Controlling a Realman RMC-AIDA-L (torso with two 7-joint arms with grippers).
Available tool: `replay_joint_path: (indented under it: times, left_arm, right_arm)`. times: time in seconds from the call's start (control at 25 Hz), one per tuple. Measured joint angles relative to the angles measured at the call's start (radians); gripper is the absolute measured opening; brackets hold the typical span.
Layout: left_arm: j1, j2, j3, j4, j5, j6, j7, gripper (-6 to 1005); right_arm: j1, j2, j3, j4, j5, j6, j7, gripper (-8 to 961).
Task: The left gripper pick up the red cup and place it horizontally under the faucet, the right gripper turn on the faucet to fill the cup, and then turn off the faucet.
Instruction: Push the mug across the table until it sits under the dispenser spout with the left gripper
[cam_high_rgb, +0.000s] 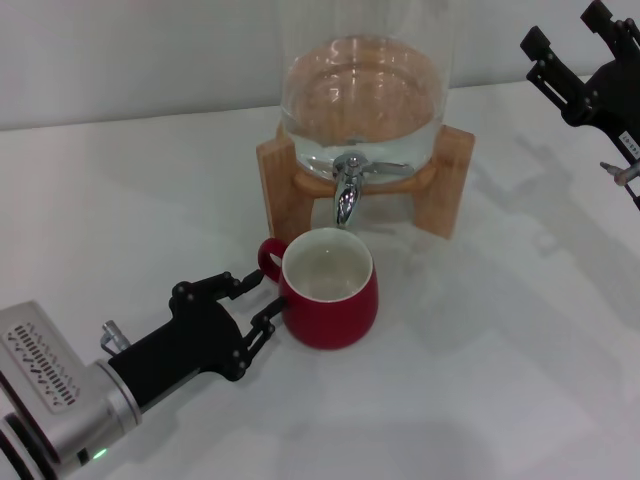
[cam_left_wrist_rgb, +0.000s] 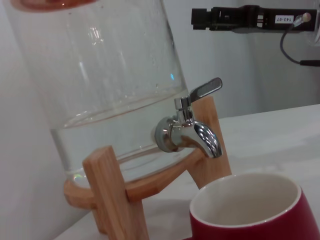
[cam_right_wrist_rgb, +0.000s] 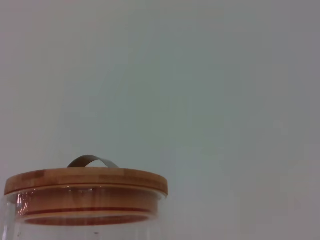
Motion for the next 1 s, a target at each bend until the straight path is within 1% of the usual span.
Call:
replay_joint_path:
  times: [0.6,1.0]
  left_arm:
    - [-0.03,0.003,-0.001,0.008,0.0,0.0,0.011,352]
    - [-0.048,0.003,-0.001,0.009,0.0,0.025,0.011,353]
  right_arm:
    - [-0.009,0.0,-0.003,0.001,0.0,-0.023,0.0,854]
    - [-0.01,0.0,-0.011,0.0,0.0,-0.023,0.0,854]
